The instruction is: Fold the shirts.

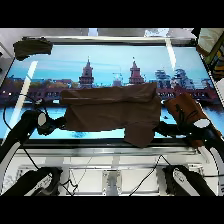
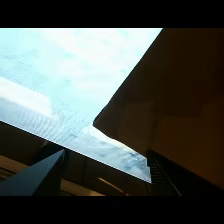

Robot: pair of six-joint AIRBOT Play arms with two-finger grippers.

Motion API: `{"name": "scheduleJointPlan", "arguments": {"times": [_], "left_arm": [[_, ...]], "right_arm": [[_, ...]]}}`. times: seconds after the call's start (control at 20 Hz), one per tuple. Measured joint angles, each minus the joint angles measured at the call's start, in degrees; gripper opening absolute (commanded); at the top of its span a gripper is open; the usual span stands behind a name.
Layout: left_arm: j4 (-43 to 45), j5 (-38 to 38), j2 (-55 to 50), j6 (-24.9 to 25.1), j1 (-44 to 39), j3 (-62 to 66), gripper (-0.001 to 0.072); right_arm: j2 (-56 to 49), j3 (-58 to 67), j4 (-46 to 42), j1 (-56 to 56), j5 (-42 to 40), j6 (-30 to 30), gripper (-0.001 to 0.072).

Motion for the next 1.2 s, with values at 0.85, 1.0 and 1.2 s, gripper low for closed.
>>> {"name": "scheduleJointPlan", "arguments": {"times": [0.85,1.0,1.2], "left_arm": [[-13.75,8.96,-0.90,-3.80,10.60,-4.22,0.0495],[-17.49,10.43,-1.86,-2.10,10.88,-4.26,0.0494],[-19.32,11.21,-2.60,-1.07,10.99,-4.26,0.0226]], "right_arm": [[5.16,0.00,-0.37,0.00,0.33,2.58,0.0028],[5.18,0.00,-0.28,0.00,0.33,2.62,0.0028],[5.18,-0.02,-0.17,0.00,0.33,2.71,0.0028]]}}
